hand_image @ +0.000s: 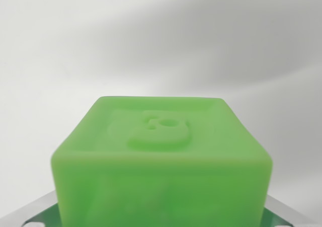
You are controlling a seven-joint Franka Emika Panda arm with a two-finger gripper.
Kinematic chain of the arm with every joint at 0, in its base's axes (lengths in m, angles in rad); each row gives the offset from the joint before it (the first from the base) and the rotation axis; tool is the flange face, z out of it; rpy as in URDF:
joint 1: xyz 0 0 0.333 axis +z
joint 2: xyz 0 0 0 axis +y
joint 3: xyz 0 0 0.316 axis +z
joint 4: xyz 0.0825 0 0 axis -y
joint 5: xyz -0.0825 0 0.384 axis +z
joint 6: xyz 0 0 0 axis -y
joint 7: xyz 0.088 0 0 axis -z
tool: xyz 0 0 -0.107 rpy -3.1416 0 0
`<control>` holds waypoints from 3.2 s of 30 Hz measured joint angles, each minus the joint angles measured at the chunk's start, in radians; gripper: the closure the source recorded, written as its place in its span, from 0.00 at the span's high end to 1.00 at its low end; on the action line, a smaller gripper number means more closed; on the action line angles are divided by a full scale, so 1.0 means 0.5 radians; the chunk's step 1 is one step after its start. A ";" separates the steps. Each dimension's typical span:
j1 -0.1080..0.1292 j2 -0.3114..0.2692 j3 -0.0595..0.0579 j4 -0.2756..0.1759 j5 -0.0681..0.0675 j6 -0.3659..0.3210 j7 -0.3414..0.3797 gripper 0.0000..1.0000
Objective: Stack cube
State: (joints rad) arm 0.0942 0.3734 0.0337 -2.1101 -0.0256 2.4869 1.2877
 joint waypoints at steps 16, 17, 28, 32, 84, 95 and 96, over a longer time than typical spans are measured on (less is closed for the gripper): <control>-0.108 -0.059 0.002 -0.029 0.001 -0.030 -0.342 0.00; -0.115 -0.063 0.002 -0.030 0.001 -0.032 -0.364 0.00; -0.186 -0.093 0.002 -0.042 0.003 -0.053 -0.596 0.00; -0.215 -0.108 0.002 -0.045 0.005 -0.064 -0.686 0.00; -0.554 -0.207 0.000 -0.010 0.014 -0.199 -1.777 0.00; -0.621 -0.215 -0.001 0.017 0.015 -0.236 -1.996 0.00; -0.627 -0.215 -0.001 0.020 0.015 -0.240 -2.015 0.00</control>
State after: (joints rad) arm -0.2193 0.2657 0.0333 -2.1000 -0.0180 2.3670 0.2803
